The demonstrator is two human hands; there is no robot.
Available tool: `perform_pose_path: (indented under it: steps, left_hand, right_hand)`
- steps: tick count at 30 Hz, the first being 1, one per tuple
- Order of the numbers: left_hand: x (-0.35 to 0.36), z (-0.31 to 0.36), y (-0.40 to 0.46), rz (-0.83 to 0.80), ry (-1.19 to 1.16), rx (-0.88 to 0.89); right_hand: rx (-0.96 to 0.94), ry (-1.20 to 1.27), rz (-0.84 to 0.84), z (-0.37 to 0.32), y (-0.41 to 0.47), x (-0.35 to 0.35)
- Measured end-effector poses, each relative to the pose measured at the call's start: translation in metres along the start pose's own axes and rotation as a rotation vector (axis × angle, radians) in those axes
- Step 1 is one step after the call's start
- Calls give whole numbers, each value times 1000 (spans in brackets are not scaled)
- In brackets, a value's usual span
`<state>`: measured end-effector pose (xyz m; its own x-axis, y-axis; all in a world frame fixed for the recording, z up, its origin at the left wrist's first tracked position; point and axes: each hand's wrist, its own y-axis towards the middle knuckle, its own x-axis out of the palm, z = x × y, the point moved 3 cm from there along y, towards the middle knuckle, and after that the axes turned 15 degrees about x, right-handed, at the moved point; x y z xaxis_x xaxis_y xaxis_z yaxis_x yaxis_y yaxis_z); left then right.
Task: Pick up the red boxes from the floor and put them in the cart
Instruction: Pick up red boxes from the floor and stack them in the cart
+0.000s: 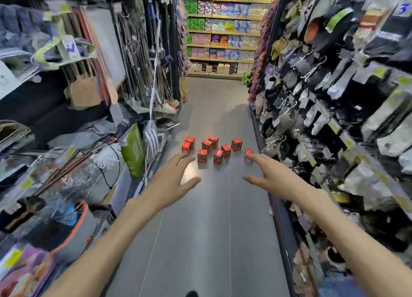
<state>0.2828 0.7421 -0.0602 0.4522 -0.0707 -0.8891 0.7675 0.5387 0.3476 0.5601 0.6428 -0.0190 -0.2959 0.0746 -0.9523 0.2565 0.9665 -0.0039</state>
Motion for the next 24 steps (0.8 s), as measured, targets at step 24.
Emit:
perform_pose_path:
  steps: [24]
  left_hand:
    - [97,-389,484,-101,-95,20]
  right_hand:
    - [88,50,-67,84,618,-1]
